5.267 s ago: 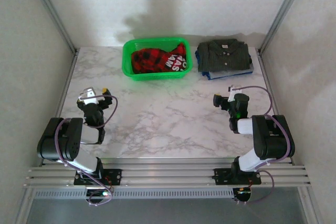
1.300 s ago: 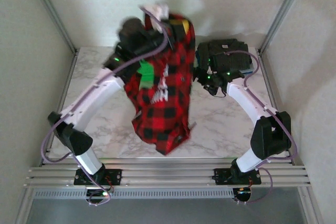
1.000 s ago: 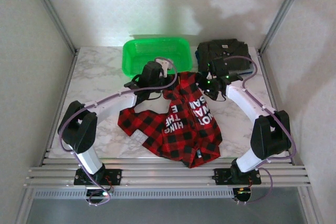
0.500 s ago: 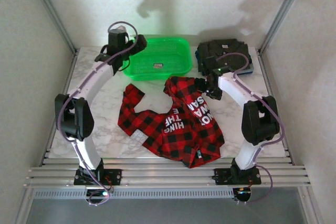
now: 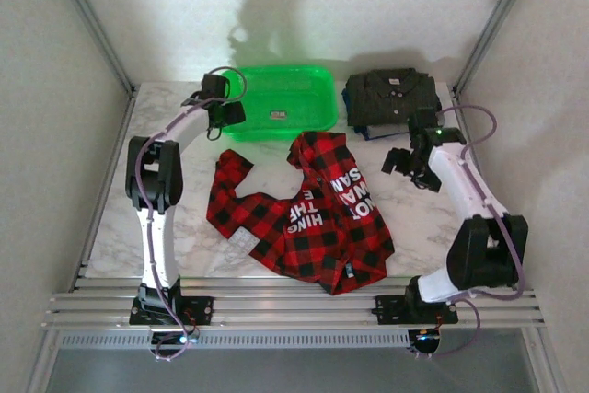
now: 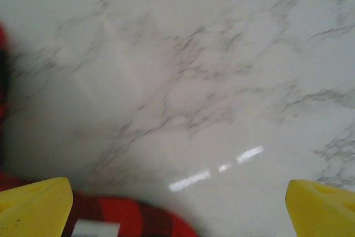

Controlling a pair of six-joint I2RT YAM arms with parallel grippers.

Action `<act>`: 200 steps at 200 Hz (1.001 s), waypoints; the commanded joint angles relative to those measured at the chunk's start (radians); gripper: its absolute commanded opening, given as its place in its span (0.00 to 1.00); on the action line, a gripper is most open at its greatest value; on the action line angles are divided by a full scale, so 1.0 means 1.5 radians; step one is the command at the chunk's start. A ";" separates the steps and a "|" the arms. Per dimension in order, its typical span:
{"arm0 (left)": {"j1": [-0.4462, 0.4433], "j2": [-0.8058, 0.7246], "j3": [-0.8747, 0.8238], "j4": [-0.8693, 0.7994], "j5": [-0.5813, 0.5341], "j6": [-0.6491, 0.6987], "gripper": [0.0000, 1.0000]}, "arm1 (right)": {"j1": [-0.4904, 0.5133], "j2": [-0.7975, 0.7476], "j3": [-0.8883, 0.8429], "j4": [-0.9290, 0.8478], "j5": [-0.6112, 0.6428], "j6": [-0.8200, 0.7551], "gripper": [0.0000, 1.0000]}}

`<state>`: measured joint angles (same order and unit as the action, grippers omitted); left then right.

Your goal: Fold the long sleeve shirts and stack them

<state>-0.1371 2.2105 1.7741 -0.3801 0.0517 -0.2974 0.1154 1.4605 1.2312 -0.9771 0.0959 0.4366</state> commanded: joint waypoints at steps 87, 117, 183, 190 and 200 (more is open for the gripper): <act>0.190 -0.331 -0.414 0.023 0.007 -0.288 0.02 | 0.230 -0.048 -0.091 -0.101 -0.065 0.027 0.99; 0.237 -0.459 -0.595 0.103 -0.013 -0.468 0.00 | 0.251 -0.127 -0.116 -0.180 -0.047 -0.021 0.99; 0.251 -0.589 -0.678 0.059 -0.190 -0.655 0.00 | 0.397 -0.119 -0.125 -0.141 -0.298 -0.149 0.99; 0.255 -0.600 -0.681 0.057 -0.203 -0.662 0.00 | 0.426 -0.101 -0.120 -0.143 -0.305 -0.153 0.99; 0.265 -0.605 -0.682 0.052 -0.206 -0.667 0.00 | 0.470 -0.076 -0.115 -0.146 -0.309 -0.156 0.99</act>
<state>0.2310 1.3582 0.7639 -0.2687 -0.1184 -1.1736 0.6983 1.2736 1.0328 -1.1805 -0.2554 0.2665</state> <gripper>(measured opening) 0.183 0.988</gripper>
